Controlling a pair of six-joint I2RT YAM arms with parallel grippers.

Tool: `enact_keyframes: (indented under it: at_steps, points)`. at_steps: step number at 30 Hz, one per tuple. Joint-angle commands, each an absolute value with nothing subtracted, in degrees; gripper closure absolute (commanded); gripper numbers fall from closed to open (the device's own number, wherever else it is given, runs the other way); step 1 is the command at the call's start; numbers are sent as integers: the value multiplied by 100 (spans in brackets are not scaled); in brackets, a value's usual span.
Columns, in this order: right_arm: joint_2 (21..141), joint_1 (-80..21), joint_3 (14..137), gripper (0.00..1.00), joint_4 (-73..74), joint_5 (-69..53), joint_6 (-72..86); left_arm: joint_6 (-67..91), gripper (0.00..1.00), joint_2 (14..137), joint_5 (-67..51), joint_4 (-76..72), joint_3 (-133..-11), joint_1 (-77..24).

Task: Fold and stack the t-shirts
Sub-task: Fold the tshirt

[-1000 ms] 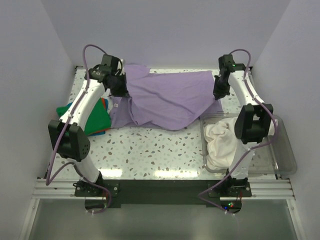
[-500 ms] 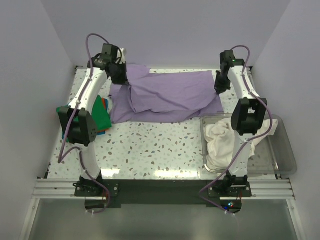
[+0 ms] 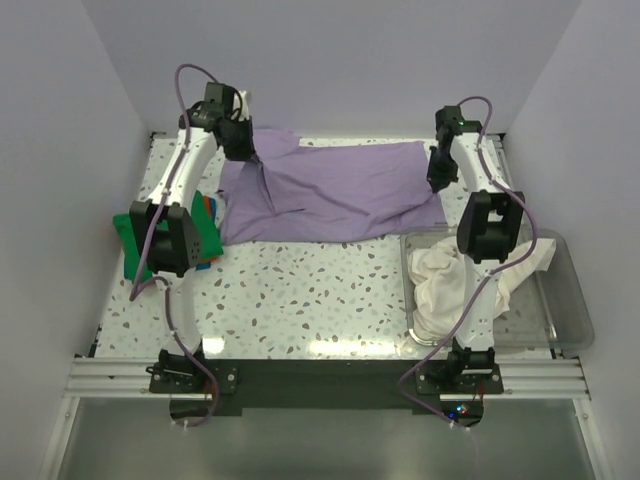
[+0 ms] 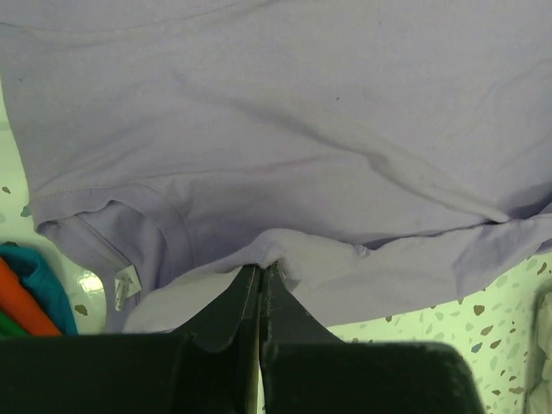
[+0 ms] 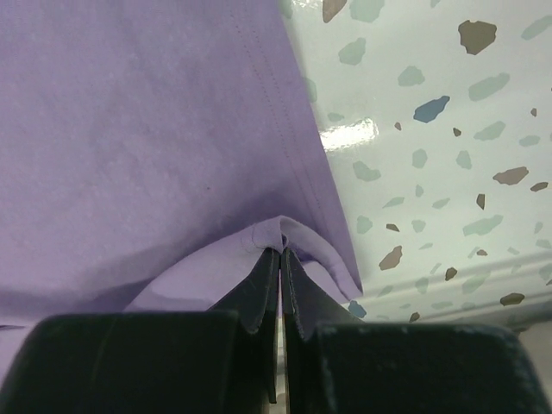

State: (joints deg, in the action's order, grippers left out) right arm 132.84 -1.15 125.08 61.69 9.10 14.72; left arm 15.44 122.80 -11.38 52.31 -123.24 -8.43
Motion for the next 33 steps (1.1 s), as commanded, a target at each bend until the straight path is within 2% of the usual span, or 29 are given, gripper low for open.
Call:
enact_keyframes:
  at_steps: [1,7,15,16,17,18,19,20,21,22,24,27,33]
  points:
    - [13263,-62,12850,100,6240,1090,1433,1573,100,12191,-1169,4974,-12665,-616]
    - [13359,-53,12920,100,6231,1134,1389,1582,100,12006,-1178,4782,-12375,-457]
    - [13842,-18,13349,100,6231,1064,1380,1687,100,12418,-1345,4272,-12374,-431]
    - [13912,-26,13420,100,6223,1020,1389,1714,90,12506,-1345,4219,-12497,-405]
    - [13948,-18,13482,97,6214,985,1406,1740,81,12663,-1353,4149,-12550,-387]
    - [14035,-18,13639,78,6196,923,1415,1810,71,12726,-1371,3983,-12603,-361]
    - [14054,-18,13719,65,6205,792,1441,1828,54,12770,-1406,3860,-12656,-352]
    - [14054,-9,13772,53,6188,721,1450,1846,49,12797,-1406,3728,-12648,-343]
    - [14019,-17,13799,35,6170,660,1459,1898,46,12788,-1389,3544,-12647,-343]
    - [13879,-18,13747,30,6126,624,1468,1925,39,12753,-1354,3499,-12621,-343]
    - [13633,-17,13354,21,5916,501,1468,1969,34,12569,-1266,3350,-12455,-351]
    - [13132,165,12564,20,5634,343,1459,1908,31,12104,-1239,3191,-11639,-360]
    - [12437,500,11173,29,5238,159,1319,1697,30,11084,-1222,3094,-9627,-387]
